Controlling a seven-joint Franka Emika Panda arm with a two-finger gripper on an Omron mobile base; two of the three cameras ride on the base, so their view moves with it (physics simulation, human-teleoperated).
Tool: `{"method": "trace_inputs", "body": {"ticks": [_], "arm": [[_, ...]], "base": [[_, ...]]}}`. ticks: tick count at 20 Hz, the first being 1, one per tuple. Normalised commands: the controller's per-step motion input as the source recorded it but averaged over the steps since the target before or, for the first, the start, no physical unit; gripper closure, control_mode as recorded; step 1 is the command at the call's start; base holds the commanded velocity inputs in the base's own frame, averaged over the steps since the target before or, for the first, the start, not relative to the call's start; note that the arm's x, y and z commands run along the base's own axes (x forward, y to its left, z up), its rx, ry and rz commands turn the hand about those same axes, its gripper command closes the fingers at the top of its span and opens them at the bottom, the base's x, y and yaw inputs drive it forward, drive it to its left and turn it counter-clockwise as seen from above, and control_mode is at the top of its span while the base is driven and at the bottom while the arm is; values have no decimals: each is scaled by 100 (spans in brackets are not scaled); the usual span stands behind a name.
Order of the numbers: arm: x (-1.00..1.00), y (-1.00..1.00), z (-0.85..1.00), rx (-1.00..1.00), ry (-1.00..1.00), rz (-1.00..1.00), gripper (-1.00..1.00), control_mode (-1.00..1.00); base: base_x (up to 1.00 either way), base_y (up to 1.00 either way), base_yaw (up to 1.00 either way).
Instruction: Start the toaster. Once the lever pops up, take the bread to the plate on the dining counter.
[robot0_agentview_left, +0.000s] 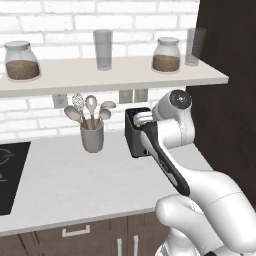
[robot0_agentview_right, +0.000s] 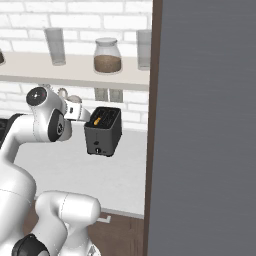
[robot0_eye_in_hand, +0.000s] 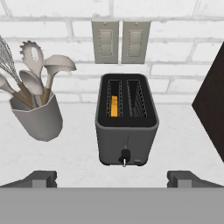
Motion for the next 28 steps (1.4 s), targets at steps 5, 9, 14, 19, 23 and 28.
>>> {"method": "trace_inputs", "body": {"ticks": [5, 9, 14, 19, 23, 28], "arm": [[0, 0, 0, 0, 0, 0, -100, -100], [0, 0, 0, 0, 0, 0, -100, -100], [0, 0, 0, 0, 0, 0, -100, -100], [0, 0, 0, 0, 0, 0, -100, -100], [0, 0, 0, 0, 0, 0, -100, -100], [0, 0, 0, 0, 0, 0, -100, -100]], "base": [[0, 0, 0], [0, 0, 0], [0, 0, 0], [0, 0, 0], [0, 0, 0], [0, 0, 0]]}}
